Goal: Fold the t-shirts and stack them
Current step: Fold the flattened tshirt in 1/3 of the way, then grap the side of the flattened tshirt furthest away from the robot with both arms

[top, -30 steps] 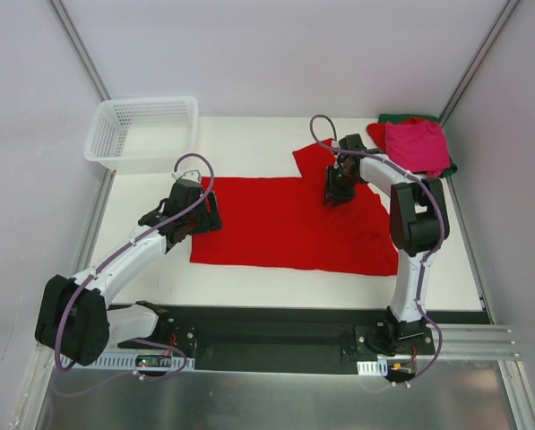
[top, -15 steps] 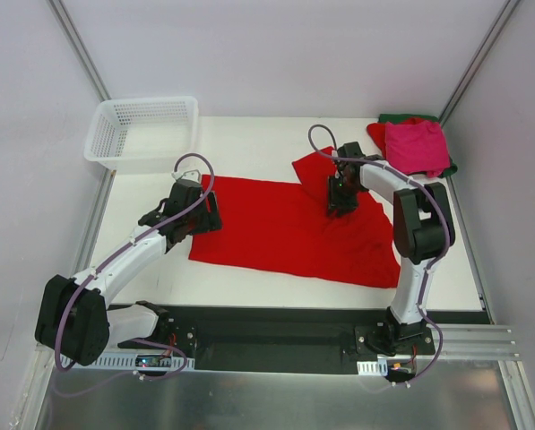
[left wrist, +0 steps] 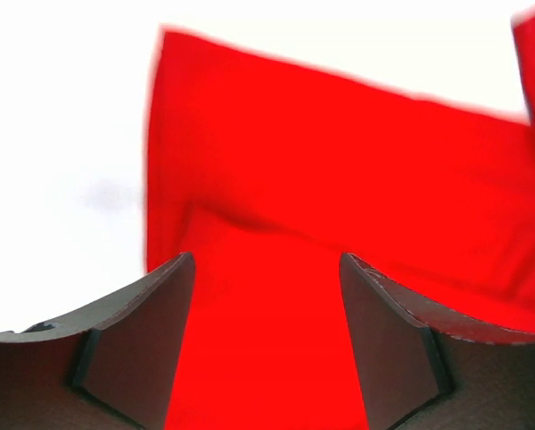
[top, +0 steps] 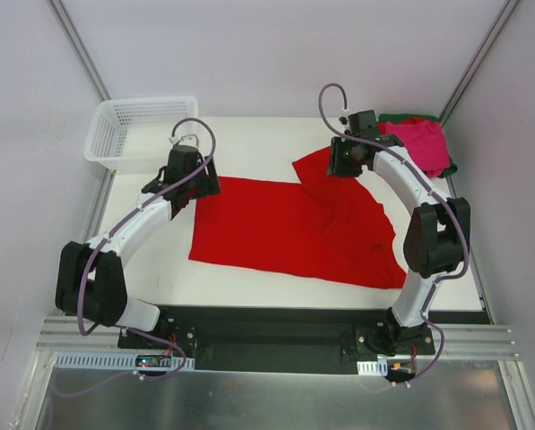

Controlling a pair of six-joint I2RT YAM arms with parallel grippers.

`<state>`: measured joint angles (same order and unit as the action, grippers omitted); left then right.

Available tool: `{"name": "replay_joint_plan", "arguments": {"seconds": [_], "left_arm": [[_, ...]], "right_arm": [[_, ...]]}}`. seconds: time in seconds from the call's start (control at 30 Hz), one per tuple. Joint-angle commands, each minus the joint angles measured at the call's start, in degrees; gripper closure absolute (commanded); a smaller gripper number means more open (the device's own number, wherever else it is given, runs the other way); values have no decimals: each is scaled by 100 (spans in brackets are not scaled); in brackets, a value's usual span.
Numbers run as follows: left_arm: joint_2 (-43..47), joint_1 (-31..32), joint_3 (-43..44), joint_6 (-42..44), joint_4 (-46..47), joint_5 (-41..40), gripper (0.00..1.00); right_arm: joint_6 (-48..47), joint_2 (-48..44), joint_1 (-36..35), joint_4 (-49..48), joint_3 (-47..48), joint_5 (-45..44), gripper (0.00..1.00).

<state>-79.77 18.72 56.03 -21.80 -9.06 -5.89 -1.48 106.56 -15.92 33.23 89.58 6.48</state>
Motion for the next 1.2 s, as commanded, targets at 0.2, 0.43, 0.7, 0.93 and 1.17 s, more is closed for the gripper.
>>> {"name": "replay_joint_plan", "arguments": {"seconds": [0.2, 0.43, 0.7, 0.93, 1.17], "left_arm": [[-1444, -957, 1058, 888, 862, 931, 41], [-2130, -1142, 1524, 1020, 880, 1283, 42], [-2622, -1450, 1718, 1011, 871, 1485, 42], [-3000, -1626, 2060, 853, 722, 1827, 43], [-3492, -1626, 2491, 493, 669, 2408, 43]], "right_arm": [[7, -496, 177, -80, -2, 187, 60], [-2, -487, 274, -124, -55, 248, 60], [33, -461, 371, -124, -37, 354, 60], [86, -443, 415, -133, -11, 485, 60], [112, -470, 450, -115, 24, 530, 60]]}}
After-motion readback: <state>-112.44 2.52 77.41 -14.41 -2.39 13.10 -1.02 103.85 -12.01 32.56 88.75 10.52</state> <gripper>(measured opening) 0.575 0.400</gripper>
